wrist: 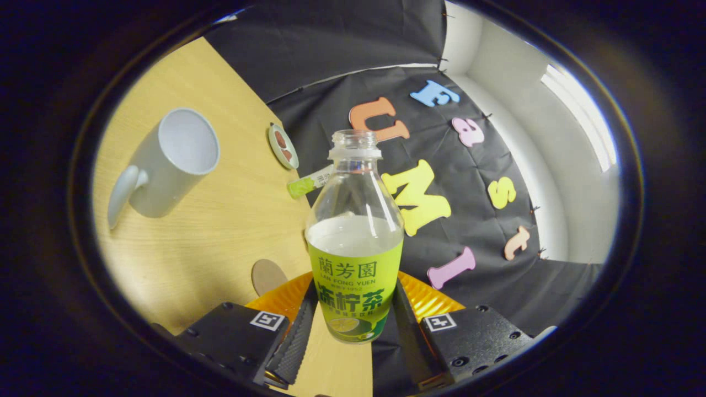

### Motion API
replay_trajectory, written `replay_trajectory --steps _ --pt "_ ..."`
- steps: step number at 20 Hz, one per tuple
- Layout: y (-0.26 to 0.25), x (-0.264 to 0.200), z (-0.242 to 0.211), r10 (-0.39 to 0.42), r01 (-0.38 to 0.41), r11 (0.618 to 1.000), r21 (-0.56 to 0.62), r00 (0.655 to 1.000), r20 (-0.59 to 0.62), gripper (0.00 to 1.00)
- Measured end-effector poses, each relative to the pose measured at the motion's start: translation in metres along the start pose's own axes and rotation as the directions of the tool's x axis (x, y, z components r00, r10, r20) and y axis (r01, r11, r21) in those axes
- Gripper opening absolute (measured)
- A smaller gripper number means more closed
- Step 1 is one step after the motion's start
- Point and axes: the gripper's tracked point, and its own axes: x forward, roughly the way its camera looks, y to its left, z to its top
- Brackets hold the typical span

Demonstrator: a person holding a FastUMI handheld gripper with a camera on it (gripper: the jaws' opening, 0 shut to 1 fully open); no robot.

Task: Take the bottle from table, then pour the juice into the cup, finally place the bottle on the coaster

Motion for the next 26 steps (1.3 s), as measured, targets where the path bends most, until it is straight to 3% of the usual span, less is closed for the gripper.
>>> replay_trajectory --steps 5,11,26 --pt "-0.001 -0.002 0.007 -0.043 0.044 0.990 -0.135 0.999 0.011 0.77" --pt "-0.008 0.007 0.019 -0.074 0.085 0.950 -0.299 0.996 0.047 0.77" --pt "-0.009 0.000 0.033 -0.099 0.136 0.861 -0.490 0.990 0.100 0.77"
